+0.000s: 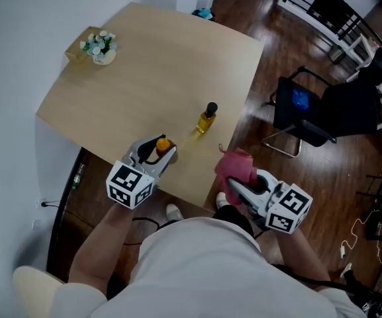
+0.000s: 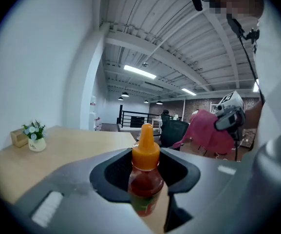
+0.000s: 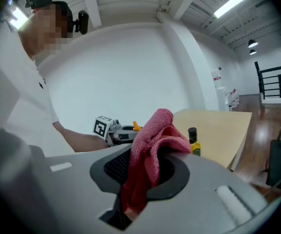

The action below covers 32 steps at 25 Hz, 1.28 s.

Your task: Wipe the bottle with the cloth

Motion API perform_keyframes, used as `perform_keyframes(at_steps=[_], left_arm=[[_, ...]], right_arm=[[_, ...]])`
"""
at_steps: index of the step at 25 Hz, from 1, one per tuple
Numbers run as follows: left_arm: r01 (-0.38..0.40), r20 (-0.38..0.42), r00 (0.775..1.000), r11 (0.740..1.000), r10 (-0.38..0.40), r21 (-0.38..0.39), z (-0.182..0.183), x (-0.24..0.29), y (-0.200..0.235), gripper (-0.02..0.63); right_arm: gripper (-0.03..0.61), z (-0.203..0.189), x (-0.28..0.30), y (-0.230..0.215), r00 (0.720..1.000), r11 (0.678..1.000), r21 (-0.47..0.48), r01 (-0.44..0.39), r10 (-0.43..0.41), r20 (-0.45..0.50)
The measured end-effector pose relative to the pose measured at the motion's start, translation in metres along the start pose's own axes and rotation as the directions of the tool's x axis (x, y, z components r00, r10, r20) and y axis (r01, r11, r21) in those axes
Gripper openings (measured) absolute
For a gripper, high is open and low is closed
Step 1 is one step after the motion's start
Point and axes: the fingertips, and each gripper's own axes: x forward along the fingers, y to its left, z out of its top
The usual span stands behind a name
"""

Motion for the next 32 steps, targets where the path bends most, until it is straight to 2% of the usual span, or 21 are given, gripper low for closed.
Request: perform_keyframes(at_steps=[4,9,15,19,21,23,26,29,32], left_arm=[[-0.046,-0.027,0.999,0.999,0.046,0.022,-0.037,0.039,0.014,0.161],[-0.091,-0.054,0.994,0.995,0.093,0.032,-0.072,0.074,0.031,0.161],[-0.108,-0.071,0.991,0.993,0.111,0.044,-0.091,0.09,0.039,0.163],[-0.111,-0.085,0.99,0.991,0.117,0.074,-0.102,0.093,0.038,0.167],[-0.121,-0.074,0.989,0.988,0.128,0.092,-0.101,0.093,0.036,0.179],[-0.154,-0.047,0.986,0.98,0.161,0.125,-0.094,0.089,0.033,0.264],[-0.226,0.037,0.974,0.959,0.223,0.172,-0.065,0.058,0.015,0.272],[-0.293,0.117,0.954,0.939,0.275,0.182,-0.032,0.008,-0.028,0.27],[-0.315,0.118,0.948,0.925,0.296,0.213,-0.023,-0.032,-0.102,0.253]], right_arm=[[0.077,-0.001,-0.024,-0.011,0.995,0.995,0.005,0.095,-0.095,0.002],[0.077,-0.008,-0.046,-0.008,0.985,0.985,-0.017,0.17,-0.17,-0.014],[0.077,-0.024,-0.076,0.001,0.965,0.965,0.017,0.261,-0.26,-0.037],[0.077,-0.033,-0.097,0.01,0.956,0.957,0.028,0.288,-0.286,-0.062],[0.077,-0.039,-0.106,0.015,0.958,0.959,0.022,0.281,-0.279,-0.064],[0.077,-0.045,-0.112,0.018,0.965,0.967,-0.001,0.254,-0.253,-0.07],[0.077,-0.051,-0.119,0.021,0.979,0.982,-0.057,0.181,-0.185,-0.082],[0.077,-0.053,-0.134,0.024,0.993,0.988,-0.13,0.08,-0.091,-0.079],[0.077,-0.06,-0.167,0.022,0.998,0.98,-0.197,-0.002,-0.009,-0.058]])
